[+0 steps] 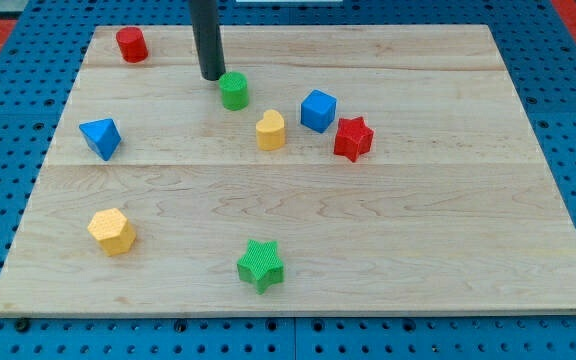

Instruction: Move your arm closer to blue triangle

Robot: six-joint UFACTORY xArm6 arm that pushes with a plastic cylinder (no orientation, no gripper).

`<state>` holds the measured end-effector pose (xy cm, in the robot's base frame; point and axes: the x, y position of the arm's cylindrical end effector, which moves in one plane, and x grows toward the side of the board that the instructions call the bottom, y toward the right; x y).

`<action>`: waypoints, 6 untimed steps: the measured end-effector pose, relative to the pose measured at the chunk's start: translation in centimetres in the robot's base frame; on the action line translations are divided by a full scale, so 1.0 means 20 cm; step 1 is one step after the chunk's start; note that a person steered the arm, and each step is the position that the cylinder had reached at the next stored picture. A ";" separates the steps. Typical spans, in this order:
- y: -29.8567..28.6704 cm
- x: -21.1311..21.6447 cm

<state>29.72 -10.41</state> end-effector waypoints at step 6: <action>-1.00 0.34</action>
